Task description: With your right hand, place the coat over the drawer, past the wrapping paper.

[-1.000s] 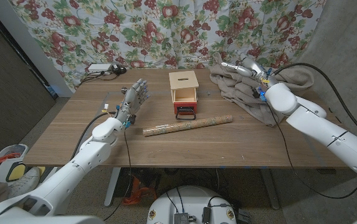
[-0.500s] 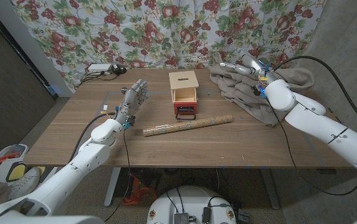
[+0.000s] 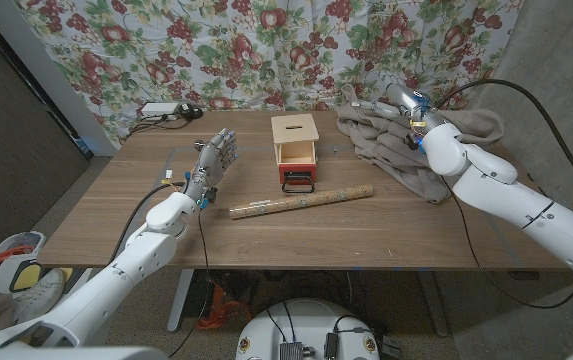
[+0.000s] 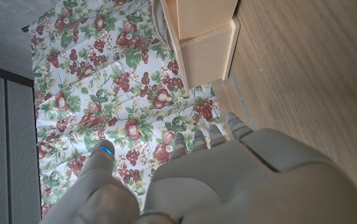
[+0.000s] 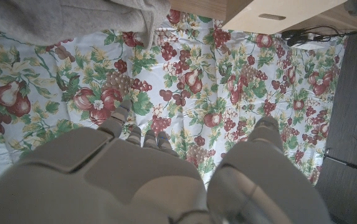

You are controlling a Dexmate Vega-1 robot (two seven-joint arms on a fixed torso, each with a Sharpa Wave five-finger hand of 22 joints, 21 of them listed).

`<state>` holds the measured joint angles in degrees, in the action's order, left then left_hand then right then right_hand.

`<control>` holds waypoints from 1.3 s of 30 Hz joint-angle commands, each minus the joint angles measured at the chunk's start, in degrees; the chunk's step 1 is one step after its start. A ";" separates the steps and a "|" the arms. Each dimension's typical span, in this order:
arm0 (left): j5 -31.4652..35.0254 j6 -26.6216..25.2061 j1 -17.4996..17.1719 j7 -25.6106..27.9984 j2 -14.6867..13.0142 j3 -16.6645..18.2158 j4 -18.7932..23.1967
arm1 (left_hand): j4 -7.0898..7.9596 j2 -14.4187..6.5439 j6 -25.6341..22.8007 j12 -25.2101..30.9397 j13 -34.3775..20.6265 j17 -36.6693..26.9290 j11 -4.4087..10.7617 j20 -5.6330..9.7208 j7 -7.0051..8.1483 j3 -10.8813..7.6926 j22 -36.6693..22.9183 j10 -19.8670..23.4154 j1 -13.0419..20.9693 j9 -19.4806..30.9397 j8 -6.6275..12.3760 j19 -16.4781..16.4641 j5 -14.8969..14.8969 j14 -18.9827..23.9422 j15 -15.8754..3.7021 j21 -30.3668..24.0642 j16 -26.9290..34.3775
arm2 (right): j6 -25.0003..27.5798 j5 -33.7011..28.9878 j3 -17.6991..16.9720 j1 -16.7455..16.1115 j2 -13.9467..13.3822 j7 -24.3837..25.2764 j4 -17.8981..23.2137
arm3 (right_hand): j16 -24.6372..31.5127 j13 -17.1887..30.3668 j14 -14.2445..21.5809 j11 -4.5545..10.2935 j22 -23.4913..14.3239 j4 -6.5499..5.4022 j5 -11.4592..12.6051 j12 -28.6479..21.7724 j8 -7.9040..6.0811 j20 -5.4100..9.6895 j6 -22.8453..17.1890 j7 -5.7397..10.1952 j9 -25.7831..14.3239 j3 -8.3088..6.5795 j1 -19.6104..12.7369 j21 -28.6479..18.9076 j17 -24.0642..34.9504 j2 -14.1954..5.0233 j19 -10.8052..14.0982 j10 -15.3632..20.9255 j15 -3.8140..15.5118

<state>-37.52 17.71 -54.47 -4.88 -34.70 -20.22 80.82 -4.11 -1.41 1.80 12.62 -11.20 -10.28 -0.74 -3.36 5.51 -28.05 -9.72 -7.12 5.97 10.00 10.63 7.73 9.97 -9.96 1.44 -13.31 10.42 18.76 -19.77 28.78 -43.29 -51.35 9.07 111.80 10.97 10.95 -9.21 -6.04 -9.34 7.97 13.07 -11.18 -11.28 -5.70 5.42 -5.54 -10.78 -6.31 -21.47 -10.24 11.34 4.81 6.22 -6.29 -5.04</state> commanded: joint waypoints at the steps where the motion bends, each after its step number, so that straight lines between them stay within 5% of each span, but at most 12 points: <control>1: 0.02 -0.18 -0.06 0.20 0.15 -0.07 -0.03 | -0.24 0.12 -0.19 0.01 -0.09 -0.13 -0.26 0.05 -0.06 -0.08 -0.35 0.08 -0.18 0.24 0.29 0.29 0.05 -3.40 -0.19 0.29 -0.06 | 4.14 -7.29 3.42 3.26 0.95 -2.14 -0.46 | -0.04 0.12 -0.81 -0.44 -0.19 0.10 0.25 0.22 0.08 -0.11 0.18 -0.13 -0.13 0.44 -0.14 0.11 0.08 0.57 -0.56 -0.64 -0.25; 29: -0.12 -0.67 0.12 -0.17 -0.27 -0.04 0.11 | -0.49 -0.04 -0.47 0.01 -0.07 -0.12 -0.35 0.11 -0.19 -0.06 -0.36 0.18 -0.27 0.24 0.27 0.10 0.08 -3.48 -0.20 0.64 0.06 | 10.66 -19.75 8.77 7.71 2.97 -8.72 -2.72 | -0.42 0.15 -3.49 -1.58 -0.23 -0.62 0.49 0.64 0.40 -1.00 1.31 -0.63 -0.17 1.28 0.68 0.29 0.18 0.87 -3.03 -3.25 -1.50; 39: 0.11 -0.47 0.00 0.46 -0.43 0.31 0.39 | -0.64 -0.15 0.64 -0.13 -0.07 -0.12 -0.26 0.14 0.25 -0.05 -0.37 -0.12 -0.32 0.24 -0.20 0.06 0.09 -3.81 -0.31 0.86 0.01 | 12.42 -22.51 10.27 9.30 4.46 -10.87 -3.94 | -0.70 0.17 -7.56 -3.05 -0.26 -1.12 0.83 1.01 0.85 -1.88 3.38 -1.21 -0.22 1.91 1.17 0.23 0.22 0.78 -5.33 -7.55 -3.33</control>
<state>-37.50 17.13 -54.28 -4.90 -34.87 -20.31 80.89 -4.36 -1.41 1.83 12.62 -11.22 -10.27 -1.05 -3.37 5.54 -27.82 -10.01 -6.81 5.98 9.99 10.62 7.72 9.97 -9.96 1.44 -12.53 10.42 29.17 -38.98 37.24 -35.77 -48.35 0.60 109.14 10.31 10.96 -9.86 -8.54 -9.48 6.96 13.74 -10.17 -10.58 -7.34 7.94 -6.55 -10.78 -4.82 -20.44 -9.97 11.33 5.47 1.45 -9.72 -7.81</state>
